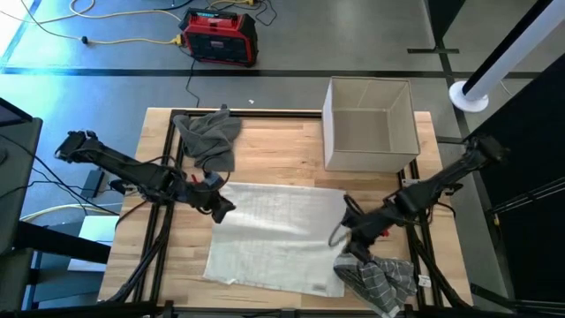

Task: Fold towel
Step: Fold the white patterned towel

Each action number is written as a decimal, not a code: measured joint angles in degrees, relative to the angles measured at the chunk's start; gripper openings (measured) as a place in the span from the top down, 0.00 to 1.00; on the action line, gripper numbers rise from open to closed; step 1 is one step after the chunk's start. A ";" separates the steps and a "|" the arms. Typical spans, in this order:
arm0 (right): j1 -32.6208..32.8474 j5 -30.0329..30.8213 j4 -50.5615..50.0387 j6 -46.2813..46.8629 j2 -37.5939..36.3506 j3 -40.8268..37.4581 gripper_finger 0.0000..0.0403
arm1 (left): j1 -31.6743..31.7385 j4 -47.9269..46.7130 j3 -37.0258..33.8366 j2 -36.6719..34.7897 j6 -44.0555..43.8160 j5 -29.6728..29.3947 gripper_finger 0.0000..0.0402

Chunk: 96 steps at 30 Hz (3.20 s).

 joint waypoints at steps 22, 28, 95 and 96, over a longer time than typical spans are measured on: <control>11.71 5.81 -11.87 27.03 10.48 -7.96 1.00 | 5.96 12.57 -0.01 19.27 17.77 4.03 0.75; 6.33 13.18 -23.21 47.09 6.10 -12.94 1.00 | 5.44 12.63 0.00 19.29 15.17 5.20 0.75; -6.10 25.95 -17.76 -8.54 -4.13 -0.12 1.00 | 1.73 6.64 -0.02 3.63 7.49 18.71 0.75; -5.71 25.87 -14.76 -10.20 -4.38 -0.07 1.00 | 1.48 5.97 -0.02 2.76 7.30 19.29 0.75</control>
